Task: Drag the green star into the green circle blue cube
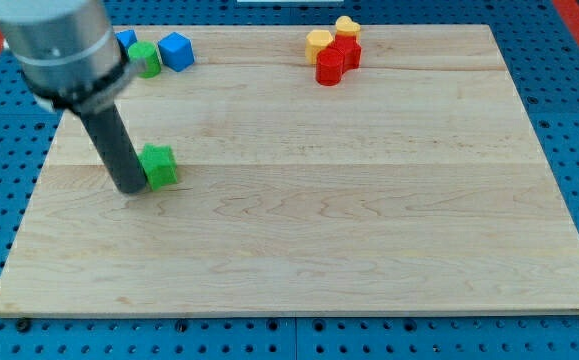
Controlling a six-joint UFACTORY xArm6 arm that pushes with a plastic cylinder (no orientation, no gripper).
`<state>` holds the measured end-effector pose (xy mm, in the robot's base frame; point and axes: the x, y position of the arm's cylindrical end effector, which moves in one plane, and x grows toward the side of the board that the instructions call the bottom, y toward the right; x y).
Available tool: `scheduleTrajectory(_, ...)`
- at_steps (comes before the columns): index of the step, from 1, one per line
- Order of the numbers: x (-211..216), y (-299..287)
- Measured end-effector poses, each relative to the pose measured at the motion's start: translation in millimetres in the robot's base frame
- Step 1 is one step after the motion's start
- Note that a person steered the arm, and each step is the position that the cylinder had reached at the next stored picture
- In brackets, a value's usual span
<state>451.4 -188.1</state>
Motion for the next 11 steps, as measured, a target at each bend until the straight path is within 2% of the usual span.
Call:
scheduleTrajectory(1, -41, -3)
scheduleTrajectory(3, 55, 28)
scheduleTrajectory(4, 23, 64)
scheduleTrajectory(5, -40, 63)
scheduleTrajectory(6, -44, 66)
scheduleTrajectory(7, 12, 76)
scheduleTrajectory(8, 21, 42)
scheduleTrajectory(10, -86, -4)
scheduleTrajectory(11, -114, -12)
